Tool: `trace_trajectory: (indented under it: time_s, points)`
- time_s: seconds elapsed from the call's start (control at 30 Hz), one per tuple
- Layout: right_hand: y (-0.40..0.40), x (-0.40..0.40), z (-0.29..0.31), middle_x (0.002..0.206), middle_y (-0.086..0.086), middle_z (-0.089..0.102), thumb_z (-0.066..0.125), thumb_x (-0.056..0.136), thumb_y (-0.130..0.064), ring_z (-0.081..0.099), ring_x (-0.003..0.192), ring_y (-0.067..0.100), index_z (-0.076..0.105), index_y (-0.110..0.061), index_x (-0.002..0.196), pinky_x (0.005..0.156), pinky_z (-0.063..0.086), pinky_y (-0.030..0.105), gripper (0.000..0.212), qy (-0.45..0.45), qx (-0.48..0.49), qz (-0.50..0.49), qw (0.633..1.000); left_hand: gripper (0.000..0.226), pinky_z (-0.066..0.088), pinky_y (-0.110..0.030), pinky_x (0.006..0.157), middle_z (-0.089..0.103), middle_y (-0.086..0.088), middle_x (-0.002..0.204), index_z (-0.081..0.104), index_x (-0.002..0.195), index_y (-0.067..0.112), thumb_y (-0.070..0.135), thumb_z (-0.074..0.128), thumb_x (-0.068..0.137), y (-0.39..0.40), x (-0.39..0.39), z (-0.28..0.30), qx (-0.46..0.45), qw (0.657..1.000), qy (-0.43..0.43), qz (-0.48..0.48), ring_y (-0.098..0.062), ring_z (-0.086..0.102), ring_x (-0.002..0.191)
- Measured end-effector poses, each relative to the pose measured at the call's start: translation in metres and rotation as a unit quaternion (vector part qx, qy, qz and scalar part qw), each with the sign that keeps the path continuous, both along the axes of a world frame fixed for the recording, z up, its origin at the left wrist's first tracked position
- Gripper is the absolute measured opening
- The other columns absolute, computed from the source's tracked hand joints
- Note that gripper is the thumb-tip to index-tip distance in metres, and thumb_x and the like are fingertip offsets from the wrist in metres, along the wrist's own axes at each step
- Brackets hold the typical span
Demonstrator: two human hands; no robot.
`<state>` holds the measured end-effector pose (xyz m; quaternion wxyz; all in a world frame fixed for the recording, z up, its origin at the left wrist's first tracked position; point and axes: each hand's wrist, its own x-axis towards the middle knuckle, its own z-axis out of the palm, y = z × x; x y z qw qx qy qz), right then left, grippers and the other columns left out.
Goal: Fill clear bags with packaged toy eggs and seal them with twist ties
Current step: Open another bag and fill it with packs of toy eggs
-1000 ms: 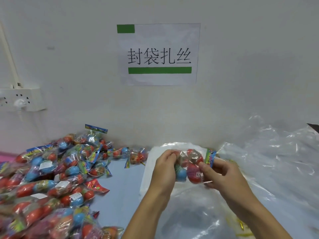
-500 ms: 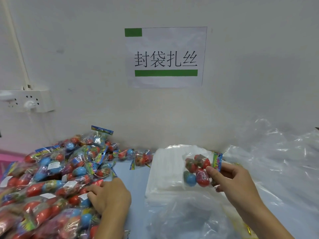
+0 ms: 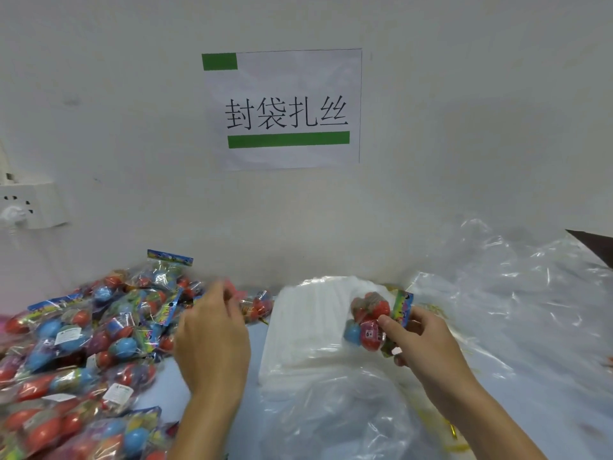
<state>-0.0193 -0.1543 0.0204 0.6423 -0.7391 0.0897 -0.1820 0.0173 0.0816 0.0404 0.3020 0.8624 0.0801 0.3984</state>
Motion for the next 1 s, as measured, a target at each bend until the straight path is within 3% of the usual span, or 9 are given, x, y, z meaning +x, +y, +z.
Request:
trace_trajectory:
  time_s: [0.17, 0.27, 0.33, 0.4, 0.57, 0.7, 0.8, 0.93, 1.0]
  points:
    - [0.01, -0.001, -0.001, 0.073, 0.001, 0.074, 0.066, 0.094, -0.021, 0.063, 0.06, 0.01, 0.068, -0.019, 0.093, 0.049, 0.048, 0.021, 0.003, -0.003, 0.026, 0.005, 1.0, 0.018, 0.047, -0.016, 0.067, 0.064, 0.011, 0.084, 0.066, 0.096, 0.024, 0.008, 0.058, 0.097, -0.061, -0.026, 0.016, -0.028, 0.955, -0.128, -0.265, -0.005, 0.058, 0.076]
    - [0.02, 0.0, 0.0, 0.075, 0.002, 0.076, 0.058, 0.094, -0.005, 0.072, 0.063, 0.01, 0.067, -0.014, 0.099, 0.053, 0.054, 0.022, 0.014, -0.011, 0.076, 0.048, 0.996, 0.02, 0.044, -0.018, 0.097, 0.066, 0.011, 0.109, 0.066, 0.099, 0.021, 0.006, 0.054, 0.098, -0.092, -0.037, 0.004, 0.061, 0.899, -0.063, -0.429, -0.001, 0.054, 0.112]
    - [0.022, 0.0, 0.0, 0.079, 0.006, 0.077, 0.052, 0.094, 0.002, 0.076, 0.07, 0.017, 0.067, -0.012, 0.103, 0.054, 0.056, 0.023, 0.022, -0.009, 0.109, 0.069, 0.992, 0.019, 0.027, -0.013, 0.112, 0.063, 0.011, 0.128, 0.068, 0.107, 0.02, 0.012, 0.052, 0.1, -0.097, -0.036, -0.005, 0.089, 0.899, -0.053, -0.427, 0.0, 0.04, 0.132]
    - [0.021, 0.001, -0.001, 0.082, 0.011, 0.077, 0.049, 0.094, 0.006, 0.076, 0.073, 0.022, 0.067, -0.01, 0.107, 0.056, 0.057, 0.024, 0.027, -0.014, 0.139, 0.077, 0.987, 0.018, 0.023, -0.006, 0.109, 0.065, 0.012, 0.125, 0.07, 0.106, 0.021, 0.015, 0.054, 0.099, -0.092, -0.031, -0.007, 0.077, 0.902, -0.059, -0.421, 0.0, 0.041, 0.128]
    - [0.021, 0.0, 0.004, 0.088, 0.015, 0.077, 0.045, 0.091, 0.011, 0.074, 0.074, 0.026, 0.073, -0.018, 0.104, 0.059, 0.058, 0.03, 0.043, -0.028, 0.179, 0.11, 0.977, 0.012, 0.034, -0.015, 0.107, 0.067, 0.018, 0.109, 0.07, 0.099, 0.025, 0.024, 0.059, 0.094, -0.088, -0.029, -0.006, 0.072, 0.897, -0.065, -0.431, 0.0, 0.046, 0.119]
    - [0.016, -0.001, 0.008, 0.093, 0.024, 0.075, 0.046, 0.101, -0.021, 0.074, 0.079, 0.036, 0.075, -0.006, 0.104, 0.069, 0.061, 0.045, 0.033, -0.018, 0.293, 0.138, 0.946, 0.009, 0.044, -0.012, 0.088, 0.062, 0.019, 0.098, 0.063, 0.099, 0.034, 0.032, 0.055, 0.096, -0.086, -0.031, -0.005, 0.0, 0.909, -0.061, -0.411, 0.004, 0.052, 0.104]
    - [0.018, -0.002, 0.007, 0.1, 0.016, 0.076, 0.055, 0.1, -0.038, 0.075, 0.089, 0.035, 0.073, -0.014, 0.111, 0.074, 0.061, 0.046, 0.031, -0.023, 0.218, 0.139, 0.966, 0.025, 0.052, -0.02, 0.084, 0.062, 0.018, 0.097, 0.057, 0.105, 0.04, 0.017, 0.06, 0.096, -0.084, -0.03, -0.005, -0.029, 0.91, -0.052, -0.41, 0.0, 0.059, 0.098]
    - [0.023, -0.001, 0.003, 0.088, 0.009, 0.079, 0.068, 0.094, -0.023, 0.077, 0.078, 0.027, 0.068, -0.02, 0.108, 0.063, 0.063, 0.038, 0.014, -0.051, 0.131, 0.057, 0.988, 0.04, 0.052, -0.014, 0.078, 0.068, 0.019, 0.093, 0.049, 0.111, 0.041, 0.005, 0.056, 0.094, -0.083, -0.033, -0.002, -0.118, 0.895, -0.032, -0.43, -0.003, 0.066, 0.095]
    - [0.019, -0.001, 0.002, 0.079, 0.008, 0.078, 0.068, 0.094, -0.012, 0.076, 0.069, 0.025, 0.067, -0.02, 0.104, 0.053, 0.059, 0.031, 0.012, -0.059, 0.119, 0.022, 0.991, 0.039, 0.055, -0.019, 0.076, 0.066, 0.019, 0.092, 0.049, 0.109, 0.037, 0.002, 0.056, 0.093, -0.081, -0.032, 0.0, -0.189, 0.889, -0.038, -0.416, -0.009, 0.068, 0.092]
